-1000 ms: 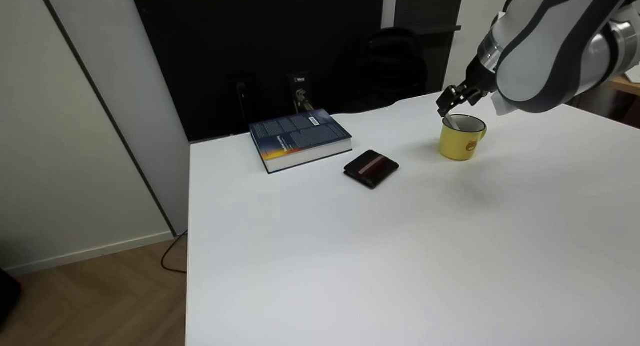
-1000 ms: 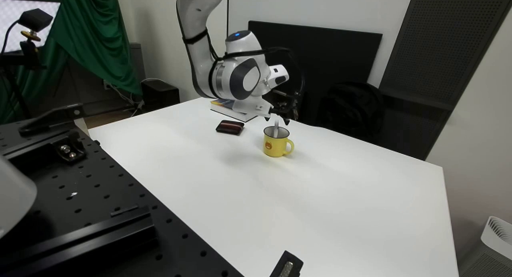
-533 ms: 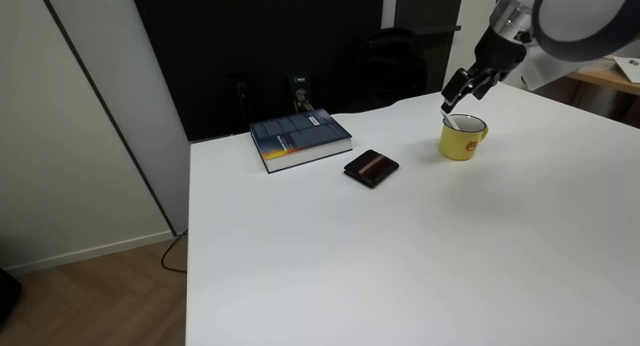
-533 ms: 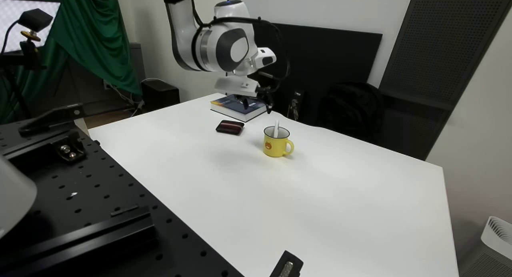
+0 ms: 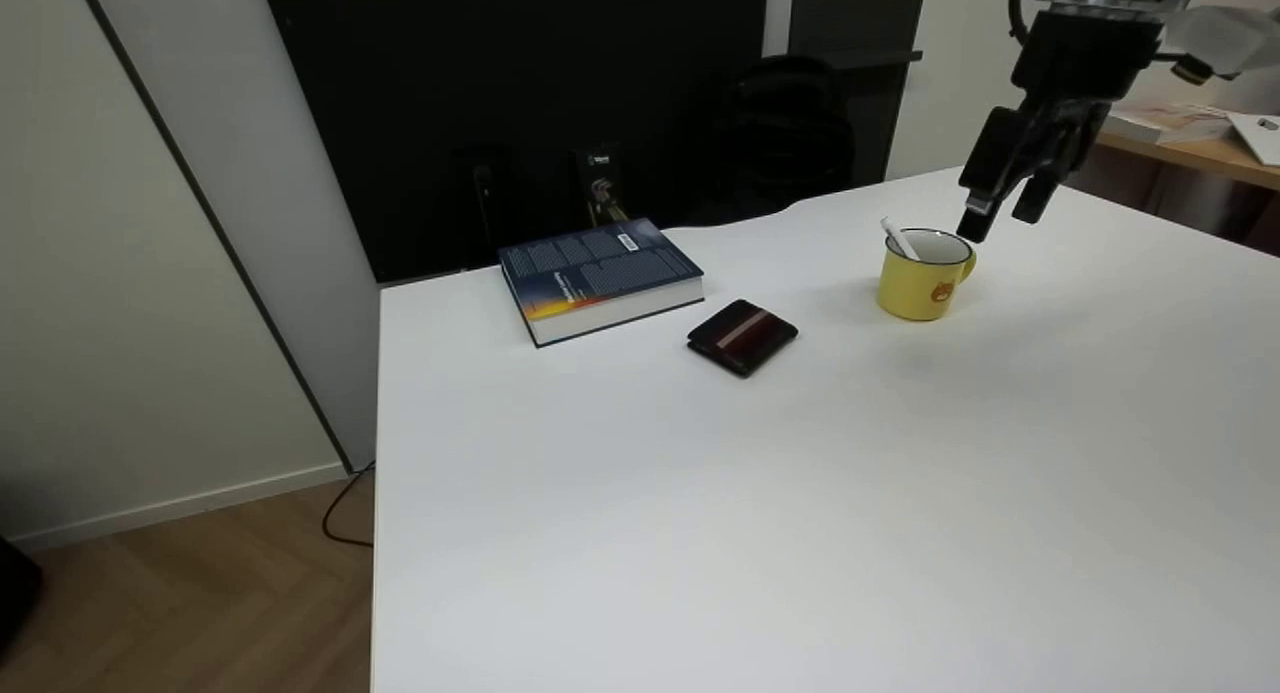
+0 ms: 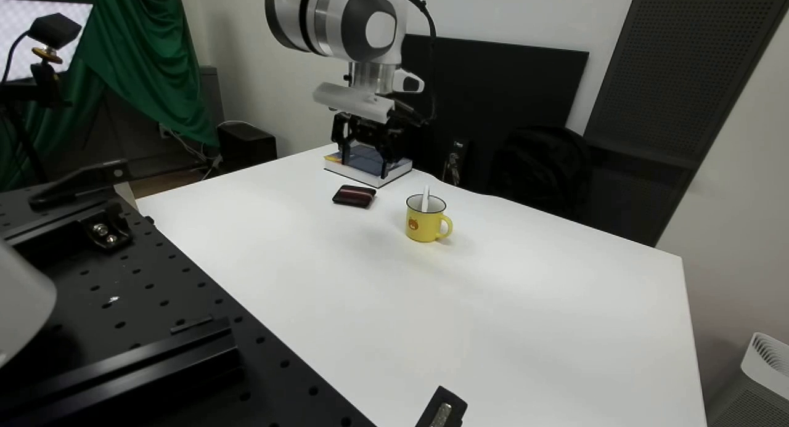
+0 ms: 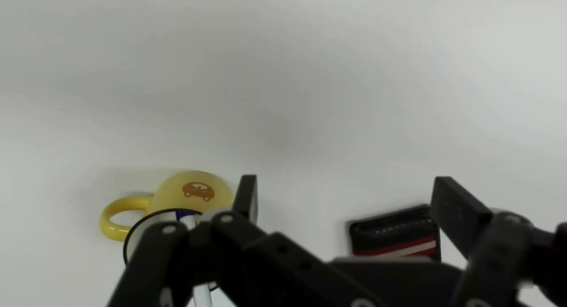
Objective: Put the pen in the cup
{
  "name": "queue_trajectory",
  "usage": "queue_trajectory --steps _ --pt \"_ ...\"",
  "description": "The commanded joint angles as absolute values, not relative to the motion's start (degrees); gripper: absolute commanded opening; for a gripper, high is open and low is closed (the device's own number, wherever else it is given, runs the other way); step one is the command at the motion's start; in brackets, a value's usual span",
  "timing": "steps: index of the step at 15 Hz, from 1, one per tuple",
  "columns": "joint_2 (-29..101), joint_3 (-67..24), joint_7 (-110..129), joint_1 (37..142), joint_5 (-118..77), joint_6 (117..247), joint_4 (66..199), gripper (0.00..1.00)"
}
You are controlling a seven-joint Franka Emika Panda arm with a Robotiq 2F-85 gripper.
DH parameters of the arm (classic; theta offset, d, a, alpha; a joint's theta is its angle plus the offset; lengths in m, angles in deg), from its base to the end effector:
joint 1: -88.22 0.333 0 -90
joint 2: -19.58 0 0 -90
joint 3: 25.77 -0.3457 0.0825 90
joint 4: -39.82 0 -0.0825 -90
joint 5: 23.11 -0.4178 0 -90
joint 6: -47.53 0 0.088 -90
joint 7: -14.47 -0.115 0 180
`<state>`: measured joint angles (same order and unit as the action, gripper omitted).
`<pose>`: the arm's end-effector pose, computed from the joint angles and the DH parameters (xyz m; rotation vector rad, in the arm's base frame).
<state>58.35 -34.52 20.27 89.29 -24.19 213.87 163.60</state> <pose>0.5729 0.1037 0.0725 -3.0201 -0.3301 -0.1051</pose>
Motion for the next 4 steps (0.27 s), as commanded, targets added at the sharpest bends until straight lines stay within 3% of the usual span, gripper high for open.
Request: queue_trajectory --steps 1,4 --pt "58.43 -34.42 20.12 89.24 -24.05 214.07 163.47 1.0" --pt "58.91 -34.43 20.05 89.8 -23.96 214.55 163.47 1.0"
